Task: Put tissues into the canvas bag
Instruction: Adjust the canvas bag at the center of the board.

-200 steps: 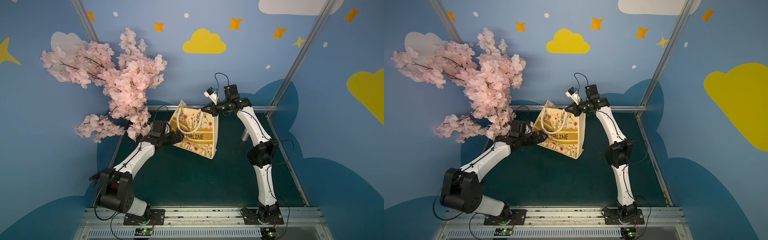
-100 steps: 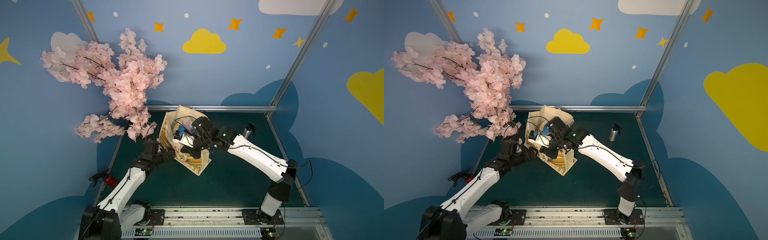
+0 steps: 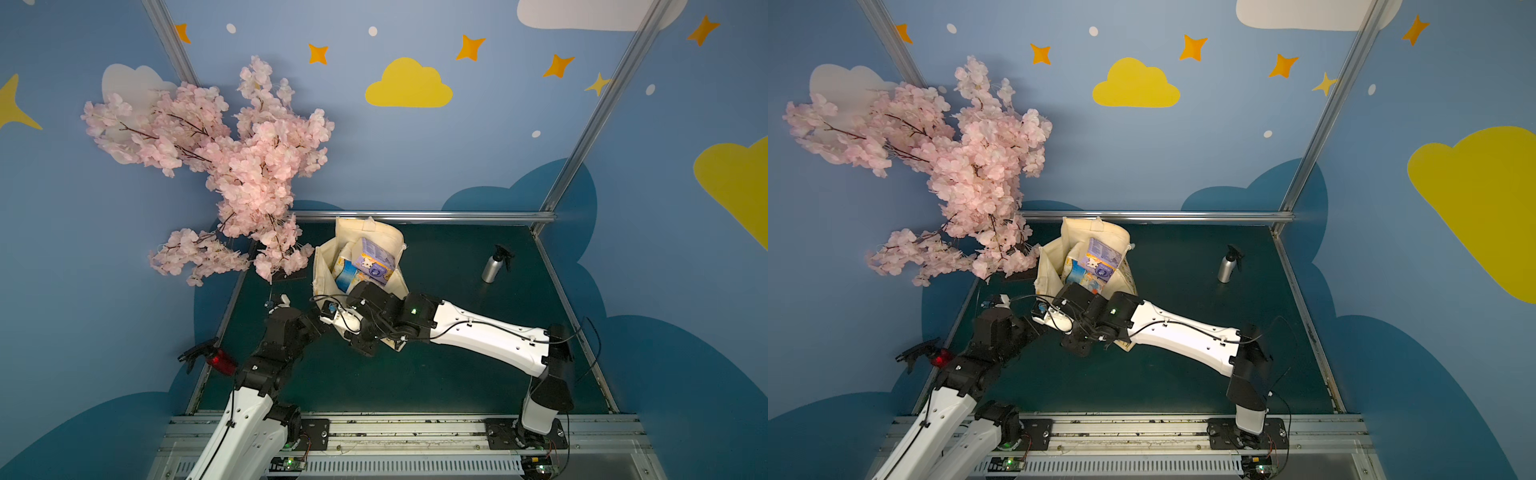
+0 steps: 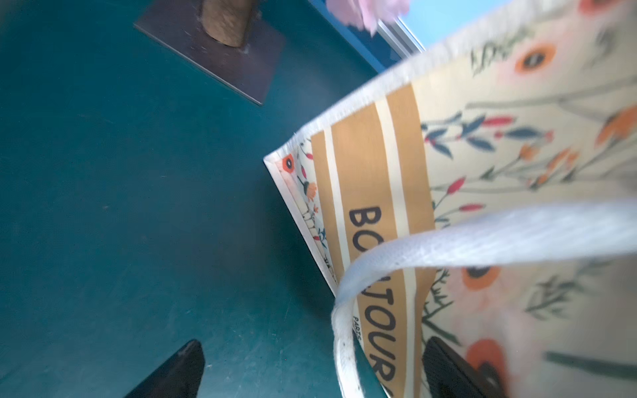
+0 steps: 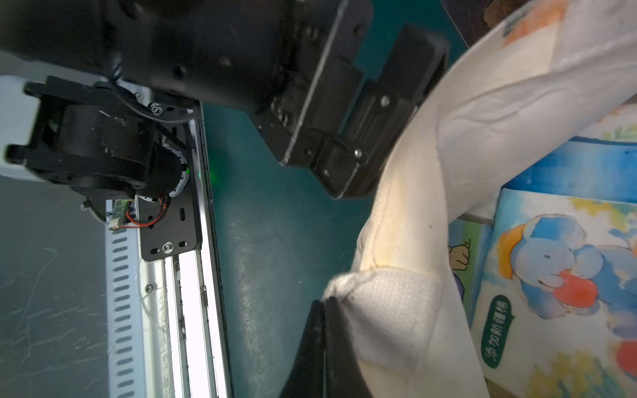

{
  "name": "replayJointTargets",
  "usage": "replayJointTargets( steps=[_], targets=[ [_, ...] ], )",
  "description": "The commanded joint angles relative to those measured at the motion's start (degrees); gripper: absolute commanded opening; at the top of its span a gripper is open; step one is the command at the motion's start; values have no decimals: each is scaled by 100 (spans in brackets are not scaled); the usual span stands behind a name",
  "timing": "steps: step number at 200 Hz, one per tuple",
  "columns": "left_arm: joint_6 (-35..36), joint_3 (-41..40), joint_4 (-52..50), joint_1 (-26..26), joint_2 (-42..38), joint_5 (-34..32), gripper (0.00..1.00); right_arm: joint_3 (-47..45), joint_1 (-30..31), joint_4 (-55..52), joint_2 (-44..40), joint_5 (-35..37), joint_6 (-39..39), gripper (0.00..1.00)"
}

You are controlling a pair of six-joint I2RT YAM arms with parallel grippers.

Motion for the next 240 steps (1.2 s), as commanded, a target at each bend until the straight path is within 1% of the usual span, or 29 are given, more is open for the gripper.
replayJointTargets(
  steps=[1,20,43,80,99,110,121,132,147,162,175,189,191,195,204,221,240],
  targets=[
    [-226,304,-579,1,-272,-392,100,-369,212,73,-193,321,372,0],
    [-197,424,-488,5,-523,-382,99,-519,380,206,-359,422,454,0],
    [-221,688,-664,3,-454,-241,99,-615,463,288,-431,552,613,0],
    [-169,717,-426,1,-322,370,100,-836,490,616,-489,769,694,0],
    [-251,727,-386,1,-5,782,95,-980,490,835,-528,896,746,0],
    [-279,801,-396,0,83,914,90,-986,496,866,-505,875,779,0],
    [-296,852,-385,-7,-42,922,87,-983,498,880,-470,857,804,0],
    [-366,886,-449,-1,-324,746,87,-990,502,911,-451,859,829,0],
    [-286,938,-580,-7,-702,586,87,-1009,506,965,-441,956,865,0],
    [-244,938,-636,-8,-839,722,86,-1009,507,1030,-441,1015,880,0],
    [-252,903,-586,-12,-631,1147,87,-1004,507,1072,-441,954,889,0],
    [-273,832,-431,-6,-234,1553,85,-996,541,1094,-423,945,897,0],
    [-278,828,-409,-7,-169,1710,85,-1002,555,1096,-417,958,894,0],
    [-270,827,-375,-8,-59,1822,85,-997,572,1097,-407,963,888,0],
    [-248,825,-344,-7,181,1852,84,-977,616,1077,-389,1018,866,0],
    [-208,865,-323,-3,534,1689,83,-956,695,1050,-375,1098,832,0],
    [-220,851,107,-2,725,1869,80,-967,749,1032,-375,1113,818,0]
  ],
)
